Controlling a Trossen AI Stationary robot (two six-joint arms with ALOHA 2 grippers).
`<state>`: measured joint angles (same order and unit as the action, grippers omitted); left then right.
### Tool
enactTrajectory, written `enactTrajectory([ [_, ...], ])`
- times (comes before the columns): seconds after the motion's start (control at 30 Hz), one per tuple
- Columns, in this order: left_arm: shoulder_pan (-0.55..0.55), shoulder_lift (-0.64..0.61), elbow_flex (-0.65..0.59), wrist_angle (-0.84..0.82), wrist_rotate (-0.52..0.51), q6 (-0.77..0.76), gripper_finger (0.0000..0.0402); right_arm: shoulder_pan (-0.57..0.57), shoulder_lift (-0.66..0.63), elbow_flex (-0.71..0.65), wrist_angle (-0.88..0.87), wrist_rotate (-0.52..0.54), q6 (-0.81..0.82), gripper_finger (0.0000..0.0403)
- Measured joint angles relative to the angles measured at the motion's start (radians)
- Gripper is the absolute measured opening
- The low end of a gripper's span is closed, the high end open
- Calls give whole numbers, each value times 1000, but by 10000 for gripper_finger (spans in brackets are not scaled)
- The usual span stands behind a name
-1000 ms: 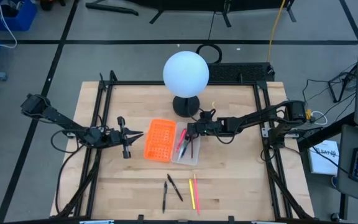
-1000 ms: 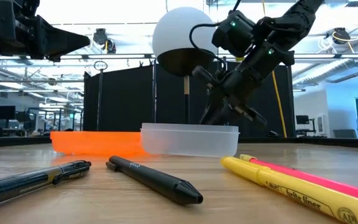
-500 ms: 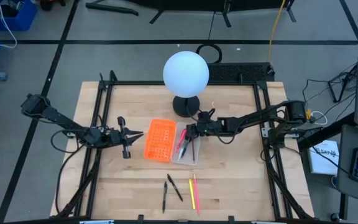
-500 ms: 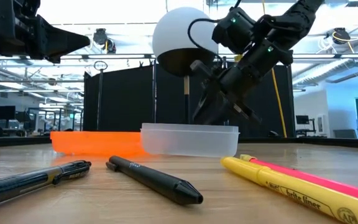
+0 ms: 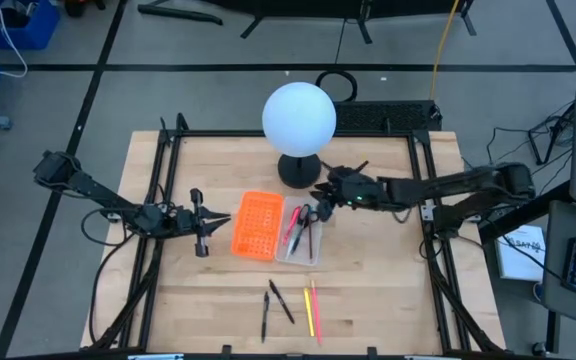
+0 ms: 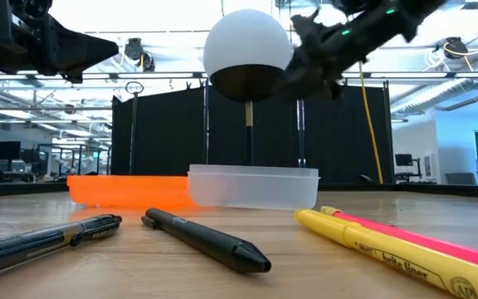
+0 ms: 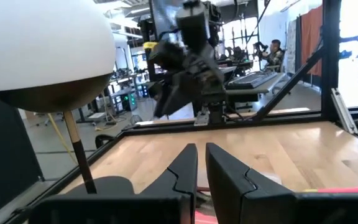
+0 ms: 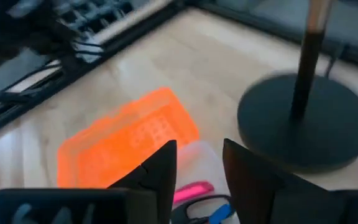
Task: Pick & place school supplies into a supply box
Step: Put the left black pen into the supply box
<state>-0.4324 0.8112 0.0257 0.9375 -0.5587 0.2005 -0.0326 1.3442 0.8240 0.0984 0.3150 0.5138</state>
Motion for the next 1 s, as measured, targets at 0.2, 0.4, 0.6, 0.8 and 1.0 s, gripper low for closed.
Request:
enactTrajectory([
  [0.2, 0, 0, 0, -1, -25, 21, 42, 56, -181, -250, 163, 26, -154, 62],
  [0.4, 0, 0, 0, -52, -26, 34, 42, 71, -341, -529, 389, 27, -168, 7],
  [0.6, 0, 0, 0, -71, -26, 25, 42, 75, -475, -652, 450, 48, -226, 4],
  [0.8, 0, 0, 0, -241, -18, -18, 42, 84, -584, -682, 478, 23, -327, 7],
  [1.0, 11, -1, 0, -252, -61, -15, 42, 83, -648, -682, 490, -29, -469, 1],
])
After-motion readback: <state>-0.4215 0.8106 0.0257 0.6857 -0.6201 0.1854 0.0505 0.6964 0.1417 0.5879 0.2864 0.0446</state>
